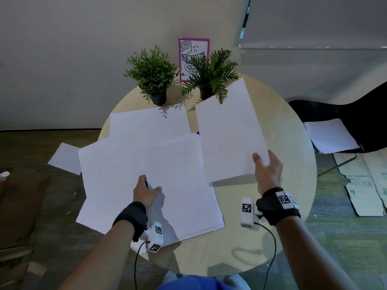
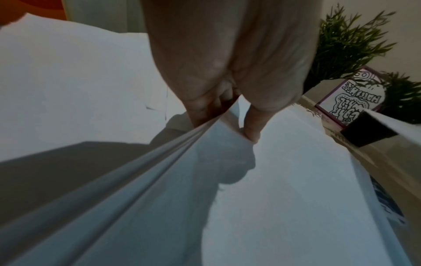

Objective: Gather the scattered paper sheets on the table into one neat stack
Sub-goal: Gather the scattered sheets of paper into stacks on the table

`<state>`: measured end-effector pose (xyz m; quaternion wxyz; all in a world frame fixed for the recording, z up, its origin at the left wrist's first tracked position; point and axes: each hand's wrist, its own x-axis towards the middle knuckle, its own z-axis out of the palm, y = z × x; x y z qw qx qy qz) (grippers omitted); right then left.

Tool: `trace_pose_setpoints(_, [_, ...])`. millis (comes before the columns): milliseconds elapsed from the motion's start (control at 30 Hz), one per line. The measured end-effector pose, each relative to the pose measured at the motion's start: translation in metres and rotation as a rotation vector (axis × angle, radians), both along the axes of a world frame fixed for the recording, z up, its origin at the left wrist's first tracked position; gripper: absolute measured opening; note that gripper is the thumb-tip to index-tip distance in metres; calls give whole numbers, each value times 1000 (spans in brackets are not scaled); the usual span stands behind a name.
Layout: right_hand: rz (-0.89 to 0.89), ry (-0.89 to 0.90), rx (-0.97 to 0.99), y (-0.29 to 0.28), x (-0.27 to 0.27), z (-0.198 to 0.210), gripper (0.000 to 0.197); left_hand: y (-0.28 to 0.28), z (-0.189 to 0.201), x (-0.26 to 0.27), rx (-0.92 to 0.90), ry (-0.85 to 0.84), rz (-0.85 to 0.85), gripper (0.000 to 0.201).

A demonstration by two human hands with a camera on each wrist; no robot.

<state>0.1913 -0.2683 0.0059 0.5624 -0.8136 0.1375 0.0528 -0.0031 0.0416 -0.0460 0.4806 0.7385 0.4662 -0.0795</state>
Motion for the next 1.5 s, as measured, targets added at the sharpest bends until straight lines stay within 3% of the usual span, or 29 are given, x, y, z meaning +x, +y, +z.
trace_pose_setpoints(167, [92,119,48,9,-43,-20,37,1,2,1,-36,-14,30,33])
trace_pose_setpoints(300, [210,212,-3,22,-81,-29,46,5,-2,-3,-107,-76,97,33])
trace_pose_setpoints(400, [367,258,-169,30,-104,-50,49,3,0,-8,-137,-119,112,40])
trace_pose_setpoints(467, [479,280,-301,33,-112,-65,50,3,0,-10,-134,-94,70,32])
trace_pose_setpoints(500, [532,284,-356,35,-114,-69,45,3,0,-11,-132,-78,41,29])
trace_pose_setpoints(567, [629,256,-483,40,-118,-69,30,5,-1,-14,-107,-50,-6,43])
trace_pose_setpoints(633, [668,209,-596,44,-120,-63,43,5,-1,-15,-56,-53,-40,35])
trace_pose_setpoints(733, [642,99,-727,48,-115,-60,68,4,-2,-15,-10,-68,-60,28])
trace_pose_setpoints(833, [673,106,-645,58,-103,-62,84,3,-6,-15,5,-66,-59,22])
trace_pose_setpoints(900, [739,151,-620,68,-96,-63,78,1,-7,-14,-35,-62,-46,29])
trace_pose_setpoints(1000, [753,191,-645,77,-90,-61,70,-1,-7,-12,-150,-65,-19,66])
trace_pose_setpoints(1033, [745,197,-653,77,-89,-60,68,-2,-6,-10,-165,-59,-22,68])
trace_pose_setpoints(1300, [665,199,-668,65,-76,-69,64,-27,12,4,-203,1,-110,81])
trace_pose_setpoints(1500, [469,118,-742,20,-67,-67,67,-80,21,32,-260,-115,-163,73])
